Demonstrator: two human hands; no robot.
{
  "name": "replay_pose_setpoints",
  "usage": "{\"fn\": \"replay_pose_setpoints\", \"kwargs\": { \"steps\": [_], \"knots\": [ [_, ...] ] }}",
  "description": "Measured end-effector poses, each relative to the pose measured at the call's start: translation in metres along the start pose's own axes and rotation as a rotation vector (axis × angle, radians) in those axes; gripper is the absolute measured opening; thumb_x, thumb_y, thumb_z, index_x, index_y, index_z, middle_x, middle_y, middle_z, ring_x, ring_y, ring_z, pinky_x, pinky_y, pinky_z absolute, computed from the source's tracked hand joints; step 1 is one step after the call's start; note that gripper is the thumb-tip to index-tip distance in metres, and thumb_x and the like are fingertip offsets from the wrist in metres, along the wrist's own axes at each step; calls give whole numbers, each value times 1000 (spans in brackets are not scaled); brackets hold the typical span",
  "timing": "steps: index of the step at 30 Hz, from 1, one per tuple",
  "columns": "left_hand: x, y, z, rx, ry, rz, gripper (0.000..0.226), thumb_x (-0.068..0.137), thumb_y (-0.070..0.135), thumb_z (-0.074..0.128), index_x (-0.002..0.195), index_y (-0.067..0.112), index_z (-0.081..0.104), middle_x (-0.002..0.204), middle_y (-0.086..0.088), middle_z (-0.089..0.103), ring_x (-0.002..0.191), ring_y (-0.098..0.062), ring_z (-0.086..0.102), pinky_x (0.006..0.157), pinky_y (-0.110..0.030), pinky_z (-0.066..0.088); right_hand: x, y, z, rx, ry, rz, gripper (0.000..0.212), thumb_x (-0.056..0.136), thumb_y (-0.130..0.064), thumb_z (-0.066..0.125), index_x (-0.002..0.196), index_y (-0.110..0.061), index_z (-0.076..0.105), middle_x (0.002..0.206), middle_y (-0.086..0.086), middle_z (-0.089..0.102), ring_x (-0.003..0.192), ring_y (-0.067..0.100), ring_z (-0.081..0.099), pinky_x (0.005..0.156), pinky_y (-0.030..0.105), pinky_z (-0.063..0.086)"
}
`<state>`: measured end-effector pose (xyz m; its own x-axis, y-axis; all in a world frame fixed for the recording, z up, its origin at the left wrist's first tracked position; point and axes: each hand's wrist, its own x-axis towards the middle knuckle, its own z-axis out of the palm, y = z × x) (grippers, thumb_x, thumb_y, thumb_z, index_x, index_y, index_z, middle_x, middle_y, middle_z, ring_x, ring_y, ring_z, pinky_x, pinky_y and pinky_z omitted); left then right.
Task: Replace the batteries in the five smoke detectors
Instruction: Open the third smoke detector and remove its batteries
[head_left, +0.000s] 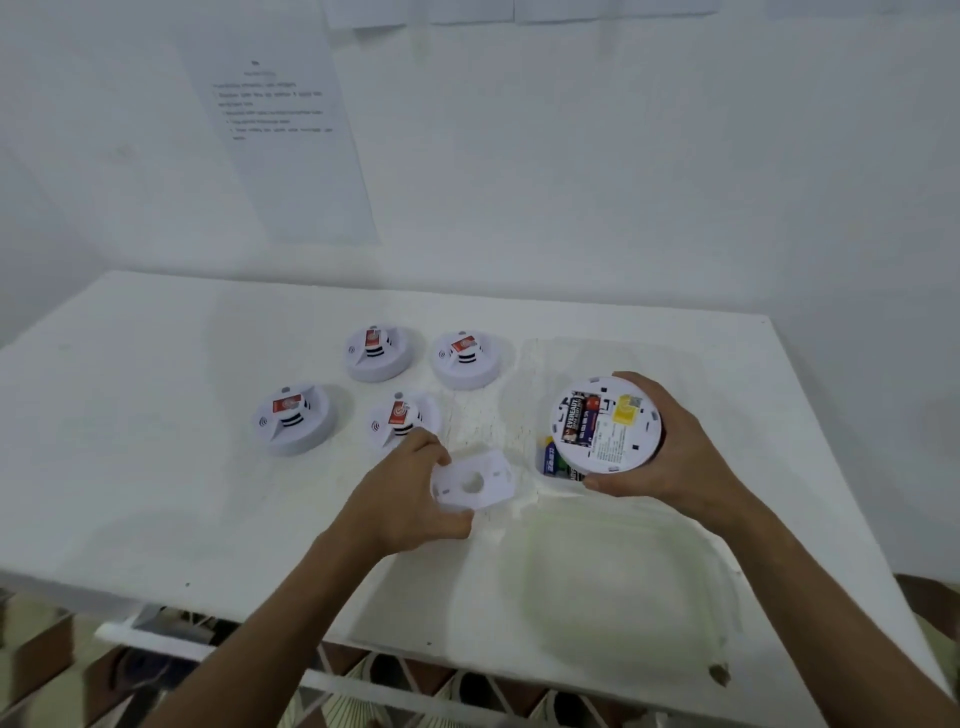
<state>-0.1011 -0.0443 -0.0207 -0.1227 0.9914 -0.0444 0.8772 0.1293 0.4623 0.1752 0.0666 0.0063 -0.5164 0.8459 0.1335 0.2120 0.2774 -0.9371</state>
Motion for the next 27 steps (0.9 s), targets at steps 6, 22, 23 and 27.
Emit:
{"fn": "replay_pose_setpoints", "kwargs": {
  "steps": [6,22,23,27],
  "knots": [
    [1,-4,12,-9,-51,-26,50,63,53,74,97,20,60,103,11,51,94,-14,55,74,-24,48,1,-3,3,-27,-71,3,104,43,-16,93,137,-21,48,123,-11,60,110,-4,58,87,11,50],
    [48,113,-58,-56,-150,405,53,70,35,78,119,25,58,106,10,67,88,-7,63,72,-20,56,1,-21,-10,-39,-119,-70,94,46,-7,95,124,-38,53,115,-19,63,109,7,62,85,18,53],
    [50,116,-58,-52,-160,403,55,69,35,79,119,25,58,105,9,68,87,-8,64,73,-22,57,0,-19,-12,-38,-110,-68,94,47,-5,95,124,-38,53,115,-17,64,109,8,62,86,20,54],
    [57,129,-54,95,-213,399,57,71,33,78,121,24,54,105,7,67,87,-11,62,70,-26,56,-3,-13,-17,-51,-87,-55,97,46,-8,96,128,-33,52,117,-14,64,109,11,63,87,22,55]
  ]
}}
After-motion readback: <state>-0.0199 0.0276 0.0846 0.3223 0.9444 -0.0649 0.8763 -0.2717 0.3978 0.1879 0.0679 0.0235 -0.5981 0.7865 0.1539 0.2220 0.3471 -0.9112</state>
